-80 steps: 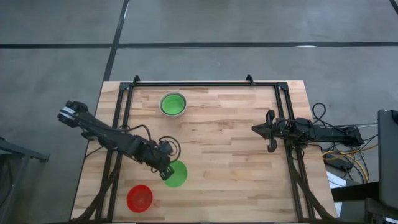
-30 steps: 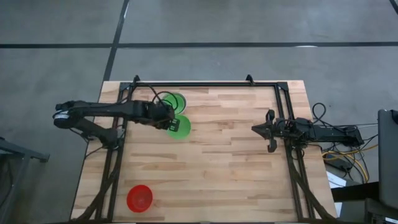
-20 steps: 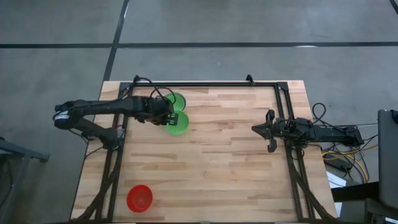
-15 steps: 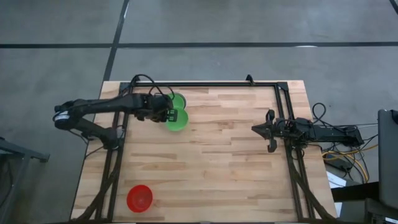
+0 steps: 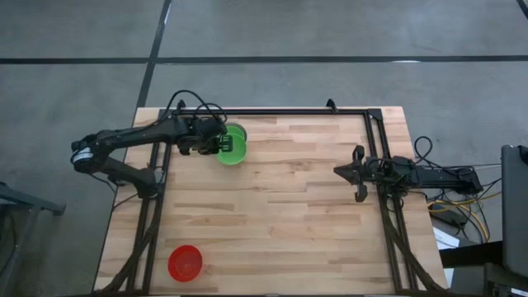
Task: Nest bowls inside each other
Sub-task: Stack the green bowl on the stacked green bowl
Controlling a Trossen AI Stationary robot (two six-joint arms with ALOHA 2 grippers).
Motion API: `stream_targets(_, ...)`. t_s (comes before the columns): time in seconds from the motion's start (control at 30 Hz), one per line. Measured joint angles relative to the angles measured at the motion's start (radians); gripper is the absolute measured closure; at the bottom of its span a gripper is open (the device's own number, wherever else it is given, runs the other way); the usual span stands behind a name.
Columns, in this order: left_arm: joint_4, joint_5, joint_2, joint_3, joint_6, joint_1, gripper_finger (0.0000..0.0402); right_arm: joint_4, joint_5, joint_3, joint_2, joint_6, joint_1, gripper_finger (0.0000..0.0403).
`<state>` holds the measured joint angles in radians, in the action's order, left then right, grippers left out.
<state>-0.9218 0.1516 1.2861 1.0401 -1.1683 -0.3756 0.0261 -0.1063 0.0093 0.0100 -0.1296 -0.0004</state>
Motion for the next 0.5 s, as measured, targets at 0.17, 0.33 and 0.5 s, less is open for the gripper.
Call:
stream_targets(0.17, 0.000, -0.004, 0.000, 0.000, 0.001, -0.036, 0.0396, 0.000, 0.000, 0.000, 0.000, 0.000, 0.000, 0.0369)
stream_targets(0.33, 0.000, -0.012, 0.000, 0.000, 0.001, -0.069, 0.0396, 0.000, 0.000, 0.000, 0.000, 0.000, 0.000, 0.0369)
stream_targets(0.5, 0.000, -0.030, 0.000, 0.000, -0.004, -0.107, 0.0396, 0.000, 0.000, 0.000, 0.000, 0.000, 0.000, 0.0369)
